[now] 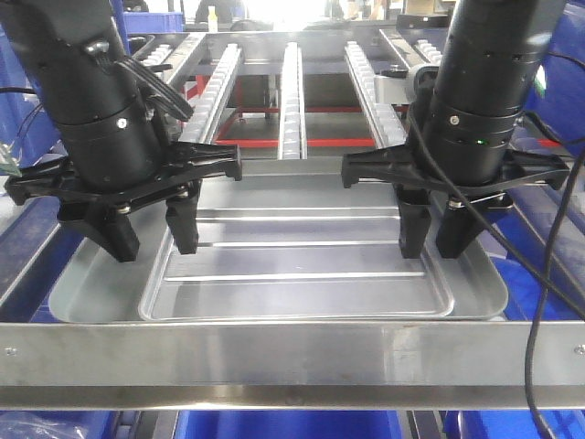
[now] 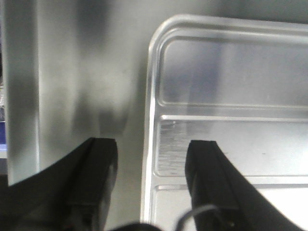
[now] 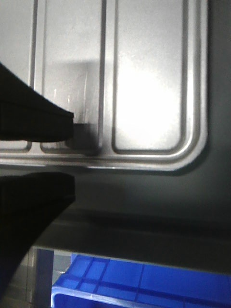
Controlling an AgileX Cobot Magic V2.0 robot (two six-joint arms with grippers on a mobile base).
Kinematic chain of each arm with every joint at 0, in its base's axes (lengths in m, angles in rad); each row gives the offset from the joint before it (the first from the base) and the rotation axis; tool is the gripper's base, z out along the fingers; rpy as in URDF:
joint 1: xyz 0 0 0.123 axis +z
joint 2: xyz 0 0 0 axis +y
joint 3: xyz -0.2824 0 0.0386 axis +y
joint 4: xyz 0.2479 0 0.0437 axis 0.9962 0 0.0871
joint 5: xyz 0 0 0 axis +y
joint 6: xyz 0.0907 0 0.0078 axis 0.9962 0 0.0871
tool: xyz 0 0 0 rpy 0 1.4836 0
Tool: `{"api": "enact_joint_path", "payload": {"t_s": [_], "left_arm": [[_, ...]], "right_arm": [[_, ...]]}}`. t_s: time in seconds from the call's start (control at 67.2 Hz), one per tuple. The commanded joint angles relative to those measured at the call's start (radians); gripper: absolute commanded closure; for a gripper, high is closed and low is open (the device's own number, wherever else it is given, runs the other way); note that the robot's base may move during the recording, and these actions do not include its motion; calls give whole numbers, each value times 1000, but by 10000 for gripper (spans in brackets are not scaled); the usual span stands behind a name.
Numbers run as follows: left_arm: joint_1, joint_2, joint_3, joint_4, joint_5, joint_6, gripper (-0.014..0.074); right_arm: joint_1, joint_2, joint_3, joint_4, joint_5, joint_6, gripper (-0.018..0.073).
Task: Grab silver tray and place in blue box
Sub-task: 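Close both grippers on the tray's opposite side rims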
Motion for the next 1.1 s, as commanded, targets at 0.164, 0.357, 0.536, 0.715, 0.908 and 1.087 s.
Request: {"api": "enact_joint_path", "payload": {"t_s": [0.164,0.357,0.536,0.715,0.908,1.087], "left_arm": [[-5,-40,-30,5,-31,-8,352],[-5,-40,-30,5,-31,-8,352],[-5,-40,-30,5,-31,-8,352],[-5,-40,-30,5,-33,-8,352],[-5,-40,-30,5,-37,-8,353],[-5,-40,-30,5,-35,-8,353]], "right_arm": [[-8,-48,-29,-10,-33,-7,246],[-8,-43,-29,-10,-26,-7,246],[-8,-18,-29,-10,-17,-7,234],[-8,1,-29,-8,0,-7,151],[-8,2,-29,-8,-5,-7,163],[-8,2,-29,-8,-7,-7,221]]}}
